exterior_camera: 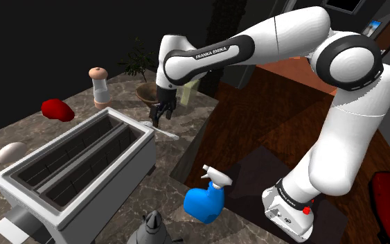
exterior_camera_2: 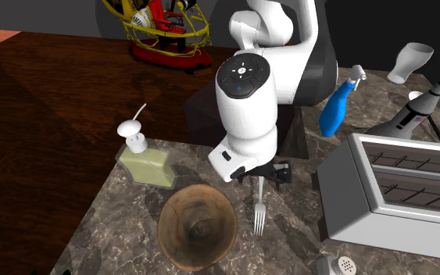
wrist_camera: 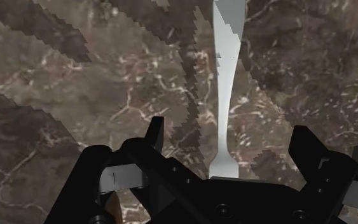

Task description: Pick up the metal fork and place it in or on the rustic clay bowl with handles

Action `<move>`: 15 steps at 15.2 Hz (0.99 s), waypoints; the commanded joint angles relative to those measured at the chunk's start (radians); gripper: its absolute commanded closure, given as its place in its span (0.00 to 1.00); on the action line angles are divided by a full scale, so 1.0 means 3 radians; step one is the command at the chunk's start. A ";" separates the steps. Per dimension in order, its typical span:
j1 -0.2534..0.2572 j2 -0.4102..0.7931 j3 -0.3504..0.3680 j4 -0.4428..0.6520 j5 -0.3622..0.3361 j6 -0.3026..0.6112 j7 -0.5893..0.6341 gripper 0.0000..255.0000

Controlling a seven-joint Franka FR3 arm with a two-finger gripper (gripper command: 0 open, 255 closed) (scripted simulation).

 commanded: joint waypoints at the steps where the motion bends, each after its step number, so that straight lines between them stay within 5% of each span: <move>1: 0.0015 0.0048 0.0005 -0.0019 -0.0005 0.0067 -0.0001 0.00; 13: 0.0041 0.0140 0.0008 -0.0107 -0.0013 0.0248 0.0005 0.00; 14: 0.0041 0.0140 0.0008 -0.0107 -0.0013 0.0248 0.0005 1.00; 15: 0.0041 0.0140 0.0008 -0.0107 -0.0013 0.0248 0.0005 1.00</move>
